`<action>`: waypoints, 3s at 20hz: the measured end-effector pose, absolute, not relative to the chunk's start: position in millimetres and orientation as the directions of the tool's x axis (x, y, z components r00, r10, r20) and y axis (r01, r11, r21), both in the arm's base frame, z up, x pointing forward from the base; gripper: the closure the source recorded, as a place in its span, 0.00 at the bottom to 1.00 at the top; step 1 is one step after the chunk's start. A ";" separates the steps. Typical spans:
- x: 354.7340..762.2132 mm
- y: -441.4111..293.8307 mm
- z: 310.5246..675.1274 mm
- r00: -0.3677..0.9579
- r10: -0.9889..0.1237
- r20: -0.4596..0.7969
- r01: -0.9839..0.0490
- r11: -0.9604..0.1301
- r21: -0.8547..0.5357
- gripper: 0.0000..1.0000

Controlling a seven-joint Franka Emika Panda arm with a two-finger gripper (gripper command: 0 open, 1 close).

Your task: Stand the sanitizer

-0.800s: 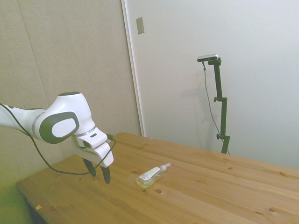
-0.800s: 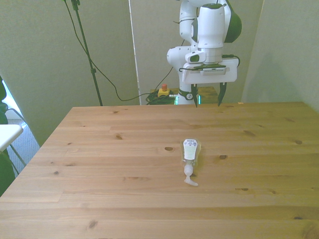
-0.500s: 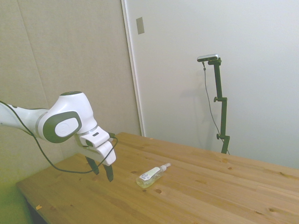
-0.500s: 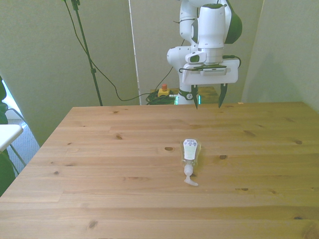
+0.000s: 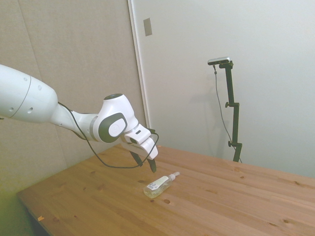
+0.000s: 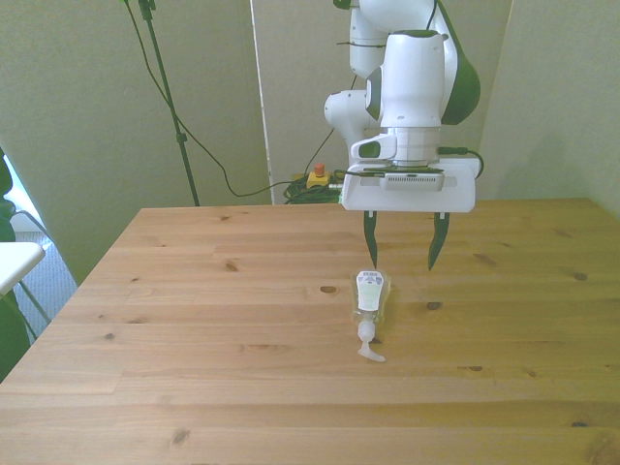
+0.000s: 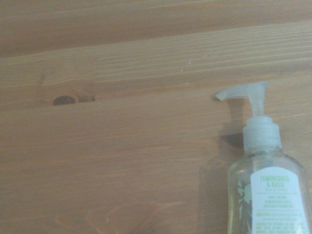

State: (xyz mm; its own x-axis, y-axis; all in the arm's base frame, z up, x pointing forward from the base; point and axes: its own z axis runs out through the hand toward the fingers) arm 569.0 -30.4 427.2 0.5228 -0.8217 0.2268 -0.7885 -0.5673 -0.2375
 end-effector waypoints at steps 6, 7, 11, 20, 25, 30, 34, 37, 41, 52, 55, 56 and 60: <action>590.7 -66.5 426.2 0.448 -0.850 0.279 -0.804 -0.519 -0.290 0.00; 597.9 -71.3 419.6 0.440 -0.854 0.280 -0.809 -0.512 -0.290 0.00; 629.6 -85.4 395.0 0.414 -0.865 0.284 -0.824 -0.489 -0.286 0.00; 652.2 -97.4 358.9 0.408 -0.869 0.282 -0.844 -0.476 -0.248 0.00; 652.8 -101.1 354.4 0.404 -0.870 0.281 -0.848 -0.472 -0.242 1.00; 659.7 -102.3 348.5 0.399 -0.874 0.279 -0.851 -0.466 -0.243 1.00; 663.7 -103.3 345.0 0.387 -0.884 0.262 -0.859 -0.449 -0.246 1.00; 665.3 -104.9 345.3 0.380 -0.890 0.253 -0.865 -0.439 -0.244 1.00; 665.2 -110.9 346.1 0.358 -0.905 0.231 -0.878 -0.411 -0.248 1.00; 667.4 -114.5 347.6 0.313 -0.929 0.196 -0.902 -0.356 -0.246 1.00; 669.0 -111.1 348.9 0.298 -0.934 0.197 -0.903 -0.343 -0.260 1.00; 670.0 -110.2 350.3 0.292 -0.935 0.201 -0.901 -0.339 -0.271 1.00; 676.2 -102.6 372.4 0.259 -0.937 0.233 -0.871 -0.331 -0.362 1.00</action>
